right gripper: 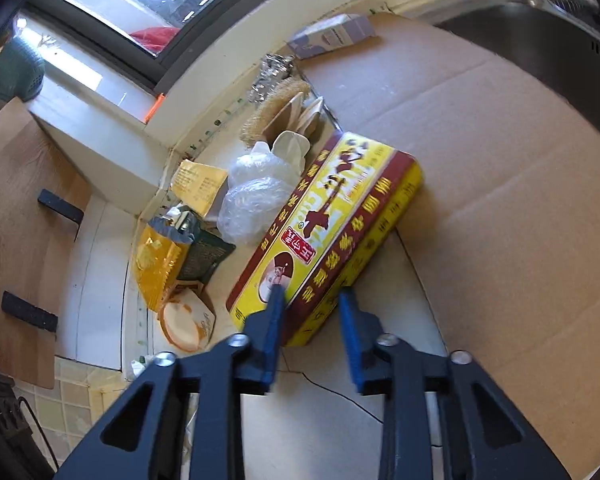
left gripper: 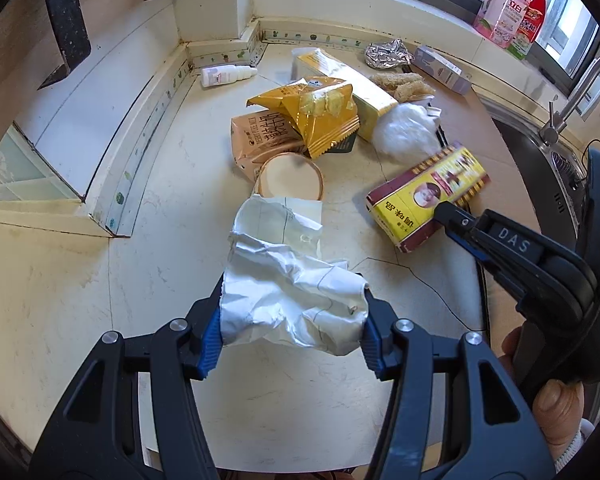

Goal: Collect trash
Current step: 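Grasp the crumpled white foil wrapper with the left tool while the right tool grasps the seasoning box, then lift the foil wrapper and yellow seasoning box off the counter toward the bin, then lower both items over the trash bin and open both tools, then raise both tools back toward the counter, then grasp the round paper cup lid with the left tool while the right tool grasps the yellow snack bag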

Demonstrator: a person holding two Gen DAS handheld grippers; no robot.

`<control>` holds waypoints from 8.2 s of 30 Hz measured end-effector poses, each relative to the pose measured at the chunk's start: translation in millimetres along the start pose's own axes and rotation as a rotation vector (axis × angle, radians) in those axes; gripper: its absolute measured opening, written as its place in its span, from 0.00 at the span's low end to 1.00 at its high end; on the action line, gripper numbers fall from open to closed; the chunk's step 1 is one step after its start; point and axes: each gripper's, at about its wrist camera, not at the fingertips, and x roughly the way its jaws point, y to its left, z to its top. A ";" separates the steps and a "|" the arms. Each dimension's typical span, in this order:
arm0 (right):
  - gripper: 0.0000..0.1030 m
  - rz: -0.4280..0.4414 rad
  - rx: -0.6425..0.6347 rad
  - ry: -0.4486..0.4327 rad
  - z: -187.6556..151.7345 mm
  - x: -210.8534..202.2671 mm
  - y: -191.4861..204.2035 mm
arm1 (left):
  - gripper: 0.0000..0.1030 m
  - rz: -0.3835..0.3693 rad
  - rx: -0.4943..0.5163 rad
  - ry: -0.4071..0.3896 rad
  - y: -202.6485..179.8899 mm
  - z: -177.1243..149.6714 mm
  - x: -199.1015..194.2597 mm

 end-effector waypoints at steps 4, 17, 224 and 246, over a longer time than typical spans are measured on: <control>0.00 0.011 -0.087 -0.014 -1.1 -6.5 14.8 | 0.51 -0.004 -0.005 -0.009 3.3 -1.6 -6.5; 0.58 -0.078 -0.118 0.027 14.8 -11.7 34.1 | 0.51 0.001 -0.017 -0.038 14.4 -3.6 -24.3; 0.77 0.152 -0.789 0.362 67.5 82.3 169.7 | 0.85 0.176 -0.453 -0.125 28.5 31.2 -20.1; 0.12 0.324 -0.738 0.391 94.4 89.5 121.5 | 0.85 0.145 -0.464 -0.007 5.3 70.3 59.9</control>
